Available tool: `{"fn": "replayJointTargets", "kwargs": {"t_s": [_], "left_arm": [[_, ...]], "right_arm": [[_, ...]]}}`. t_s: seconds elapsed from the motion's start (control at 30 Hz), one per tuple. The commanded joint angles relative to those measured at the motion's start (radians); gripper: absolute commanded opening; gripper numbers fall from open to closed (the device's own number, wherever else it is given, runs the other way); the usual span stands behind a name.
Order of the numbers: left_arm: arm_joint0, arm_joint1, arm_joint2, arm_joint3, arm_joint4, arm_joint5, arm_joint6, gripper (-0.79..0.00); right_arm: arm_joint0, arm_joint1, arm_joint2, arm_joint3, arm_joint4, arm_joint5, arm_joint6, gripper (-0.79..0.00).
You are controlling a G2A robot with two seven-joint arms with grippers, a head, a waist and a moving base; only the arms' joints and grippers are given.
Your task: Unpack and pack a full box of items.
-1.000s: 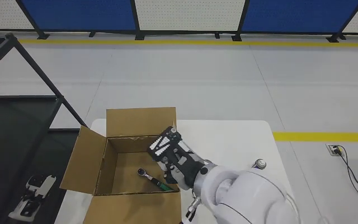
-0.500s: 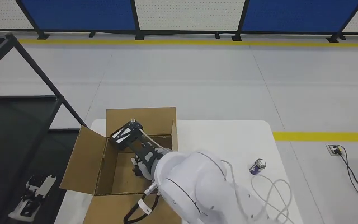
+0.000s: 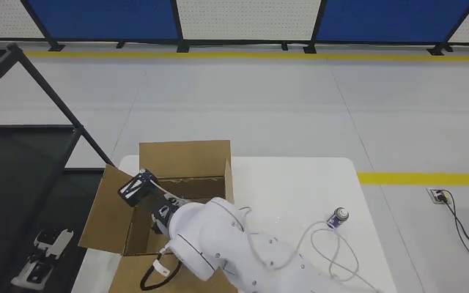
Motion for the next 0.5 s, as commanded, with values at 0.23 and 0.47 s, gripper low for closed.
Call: {"fn": "replayJointTargets", "kwargs": {"t_s": [0.23, 0.47], "left_arm": [[0.000, 0.000, 0.000, 0.000, 0.000, 0.000, 0.000, 0.000], [0.000, 0.000, 0.000, 0.000, 0.000, 0.000, 0.000, 0.000]], "right_arm": [[0.136, -0.126, -0.097, 0.401, 0.118, 0.030, -0.110, -0.785], [0.164, -0.214, -0.123, 0.696, 0.184, 0.072, -0.172, -0.785]]}}
